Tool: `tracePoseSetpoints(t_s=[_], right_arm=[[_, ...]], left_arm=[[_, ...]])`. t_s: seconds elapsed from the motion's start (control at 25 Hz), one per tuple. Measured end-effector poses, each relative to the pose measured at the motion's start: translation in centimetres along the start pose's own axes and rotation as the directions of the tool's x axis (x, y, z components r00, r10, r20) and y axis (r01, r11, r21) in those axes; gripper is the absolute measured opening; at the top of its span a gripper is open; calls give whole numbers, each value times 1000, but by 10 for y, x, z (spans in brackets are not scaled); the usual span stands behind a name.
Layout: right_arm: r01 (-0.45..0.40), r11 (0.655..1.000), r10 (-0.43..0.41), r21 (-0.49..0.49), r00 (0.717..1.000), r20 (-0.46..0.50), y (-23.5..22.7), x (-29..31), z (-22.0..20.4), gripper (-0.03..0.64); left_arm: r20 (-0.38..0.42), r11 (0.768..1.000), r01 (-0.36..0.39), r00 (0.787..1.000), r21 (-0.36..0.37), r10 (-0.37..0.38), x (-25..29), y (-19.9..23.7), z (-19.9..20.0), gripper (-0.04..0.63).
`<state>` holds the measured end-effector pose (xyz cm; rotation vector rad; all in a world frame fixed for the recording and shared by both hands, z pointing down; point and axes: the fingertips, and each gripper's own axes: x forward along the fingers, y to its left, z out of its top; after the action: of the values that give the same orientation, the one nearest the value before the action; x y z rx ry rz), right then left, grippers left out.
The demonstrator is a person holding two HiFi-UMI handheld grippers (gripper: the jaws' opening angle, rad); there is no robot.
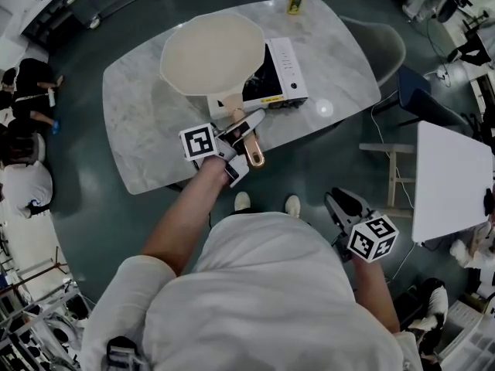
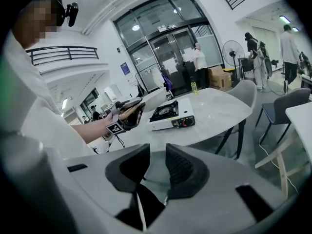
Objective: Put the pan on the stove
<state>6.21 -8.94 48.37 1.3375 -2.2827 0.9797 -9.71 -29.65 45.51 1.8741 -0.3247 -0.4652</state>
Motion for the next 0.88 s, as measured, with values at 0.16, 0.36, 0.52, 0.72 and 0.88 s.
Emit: tracePoseSetpoints(t_s=[0.16, 0.36, 0.52, 0.72, 0.88], right_arm=[[10, 1000, -10, 7, 1000, 8, -23, -19, 3, 107], [11, 1000, -11, 19, 1000, -4, -52, -40, -2, 107], [4, 1000, -4, 19, 1000, -12, -73, -55, -6, 107], [-6, 1000, 7, 19, 1000, -15, -86, -59, -1, 107], [-18, 999, 19, 32, 1000, -25, -97, -60, -2, 107]], left_arm=[[-12, 1000, 1, 1000, -9, -1, 28, 3, -19, 99], [-8, 1000, -14, 1000, -13, 14, 57, 9, -37, 101], [-6, 999, -46, 999, -2, 46, 71, 22, -53, 101], [1, 997, -78, 997, 9, 78, 69, 36, -54, 100], [5, 996, -92, 996, 7, 92, 69, 46, -58, 97]])
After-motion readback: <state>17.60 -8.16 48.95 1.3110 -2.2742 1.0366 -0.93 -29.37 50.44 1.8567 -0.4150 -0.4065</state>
